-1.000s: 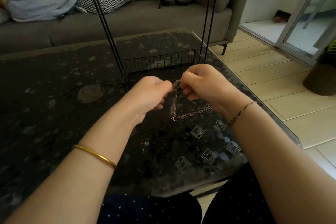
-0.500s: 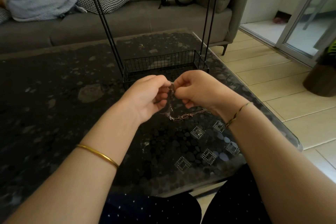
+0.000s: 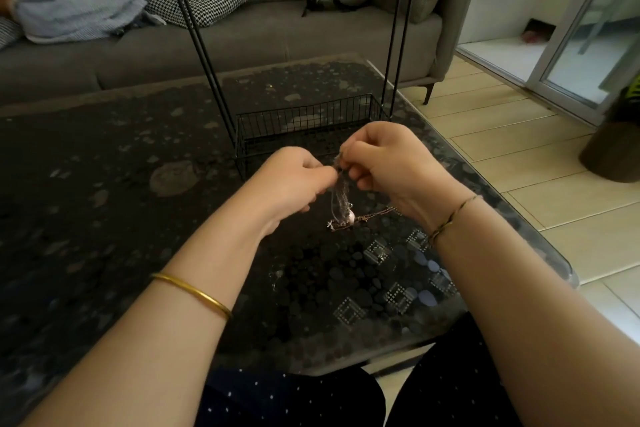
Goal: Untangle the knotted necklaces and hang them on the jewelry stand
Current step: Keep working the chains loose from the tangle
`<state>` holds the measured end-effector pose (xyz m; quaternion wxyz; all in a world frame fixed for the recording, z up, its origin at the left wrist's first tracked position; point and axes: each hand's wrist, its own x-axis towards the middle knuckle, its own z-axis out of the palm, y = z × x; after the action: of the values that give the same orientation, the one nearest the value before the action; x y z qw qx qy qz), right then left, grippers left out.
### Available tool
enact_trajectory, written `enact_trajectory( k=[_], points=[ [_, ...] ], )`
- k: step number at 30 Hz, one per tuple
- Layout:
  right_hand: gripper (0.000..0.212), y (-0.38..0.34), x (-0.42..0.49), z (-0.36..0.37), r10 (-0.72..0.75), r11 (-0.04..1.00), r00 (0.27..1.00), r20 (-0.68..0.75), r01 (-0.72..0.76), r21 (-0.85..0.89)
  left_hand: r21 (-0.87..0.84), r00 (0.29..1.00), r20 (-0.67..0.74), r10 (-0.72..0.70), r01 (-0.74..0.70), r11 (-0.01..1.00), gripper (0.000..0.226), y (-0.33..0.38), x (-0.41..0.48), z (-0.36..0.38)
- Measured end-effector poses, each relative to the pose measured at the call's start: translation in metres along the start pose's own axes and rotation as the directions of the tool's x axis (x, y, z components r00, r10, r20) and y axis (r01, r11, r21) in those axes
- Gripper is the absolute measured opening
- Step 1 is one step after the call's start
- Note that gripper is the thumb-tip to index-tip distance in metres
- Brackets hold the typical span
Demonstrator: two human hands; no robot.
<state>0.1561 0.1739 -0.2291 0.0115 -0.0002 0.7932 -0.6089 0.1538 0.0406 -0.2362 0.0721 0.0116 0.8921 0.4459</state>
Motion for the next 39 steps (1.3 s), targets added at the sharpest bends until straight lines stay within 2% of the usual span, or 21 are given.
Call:
enact_trajectory(
  k=[3, 6, 8, 12, 15, 17, 19, 21, 25, 26, 28, 30, 32, 34, 36, 38, 39],
  points=[
    [0.017, -0.0017, -0.0003, 0.0008, 0.022, 1.0, 0.997, 0.073, -0.023, 0.012, -0.153, 0.997, -0.061, -0.049, 0.039, 0.987, 0.01, -0.0008, 0.0019, 0.0009],
    [0.017, -0.0039, -0.0008, 0.0033, 0.067, 0.99, 0.981, 0.182, -0.087, 0.109, -0.417, 0.986, -0.079, -0.148, 0.103, 0.903, 0.013, 0.0019, 0.0052, 0.0],
    [0.017, -0.0047, -0.0008, 0.0033, 0.073, 0.981, 0.968, 0.238, -0.113, 0.159, -0.518, 0.982, -0.064, -0.18, 0.121, 0.847, 0.013, 0.0029, 0.0044, -0.0006],
    [0.015, -0.0059, -0.0014, -0.0004, 0.109, 0.981, 0.952, 0.285, -0.148, 0.122, -0.389, 0.981, -0.177, -0.075, 0.001, 0.921, 0.009, -0.0002, 0.0039, 0.0024],
    [0.014, -0.0051, -0.0022, -0.0015, 0.081, 0.981, 0.982, 0.17, -0.048, -0.19, -0.326, 0.978, -0.204, -0.031, -0.038, 0.944, 0.007, 0.0, 0.0033, 0.0034],
    [0.011, -0.0027, -0.0008, -0.0017, -0.006, 0.913, 0.997, 0.075, 0.036, -0.407, -0.256, 0.98, -0.197, -0.005, -0.047, 0.965, 0.006, -0.0001, 0.0025, 0.0048],
    [0.011, -0.0005, 0.0019, -0.0015, -0.109, 0.885, 0.994, 0.003, 0.098, -0.455, -0.146, 0.982, -0.186, 0.027, -0.055, 0.988, 0.004, -0.0012, 0.0025, 0.0056],
    [0.012, -0.0003, 0.0031, -0.0009, -0.128, 0.926, 0.991, -0.041, 0.105, -0.364, -0.074, 0.988, -0.147, 0.04, -0.051, 0.996, 0.005, -0.0013, 0.0017, 0.005],
    [0.017, -0.0022, 0.0019, 0.0015, -0.01, 1.0, 1.0, -0.013, 0.01, 0.014, 0.118, 0.993, -0.064, 0.104, -0.096, 0.988, 0.013, 0.0, 0.0007, 0.0054],
    [0.02, -0.0027, 0.0019, 0.0015, 0.041, 0.989, 0.999, 0.018, -0.043, 0.144, 0.162, 0.987, -0.093, 0.133, -0.117, 0.98, 0.012, 0.0006, 0.0007, 0.0058],
    [0.022, -0.0046, 0.0021, -0.0004, 0.131, 0.896, 0.985, 0.116, -0.167, 0.411, 0.169, 0.965, -0.189, 0.182, -0.15, 0.974, 0.007, 0.001, 0.0009, 0.0054],
    [0.021, -0.0064, 0.0025, -0.004, 0.154, 0.811, 0.963, 0.223, -0.252, 0.528, 0.023, 0.959, -0.248, 0.134, -0.133, 0.991, 0.005, 0.0013, 0.0022, 0.0041],
    [0.02, -0.0066, 0.0021, -0.005, 0.135, 0.847, 0.953, 0.271, -0.253, 0.468, -0.22, 0.972, -0.233, -0.001, -0.052, 0.974, 0.007, 0.002, 0.0037, 0.0019],
    [0.015, -0.0055, 0.0017, -0.0028, 0.1, 0.925, 0.959, 0.265, -0.188, 0.33, -0.408, 0.978, -0.184, -0.1, 0.016, 0.913, 0.008, 0.0019, 0.0045, 0.0],
    [0.01, -0.0031, 0.0012, 0.0004, 0.036, 0.999, 0.98, 0.197, -0.041, 0.02, -0.476, 0.976, -0.17, -0.133, 0.037, 0.879, 0.01, 0.0012, 0.0043, -0.0018],
    [0.008, 0.0009, 0.0033, 0.0027, -0.094, 0.941, 0.989, 0.115, 0.126, -0.315, -0.486, 0.978, -0.157, -0.135, 0.042, 0.873, 0.011, 0.0009, 0.0039, -0.0026],
    [0.009, 0.0024, 0.0044, 0.0039, -0.16, 0.896, 0.982, 0.098, 0.186, -0.402, -0.493, 0.981, -0.14, -0.134, 0.048, 0.869, 0.011, 0.0014, 0.0032, -0.0027]
  ],
)
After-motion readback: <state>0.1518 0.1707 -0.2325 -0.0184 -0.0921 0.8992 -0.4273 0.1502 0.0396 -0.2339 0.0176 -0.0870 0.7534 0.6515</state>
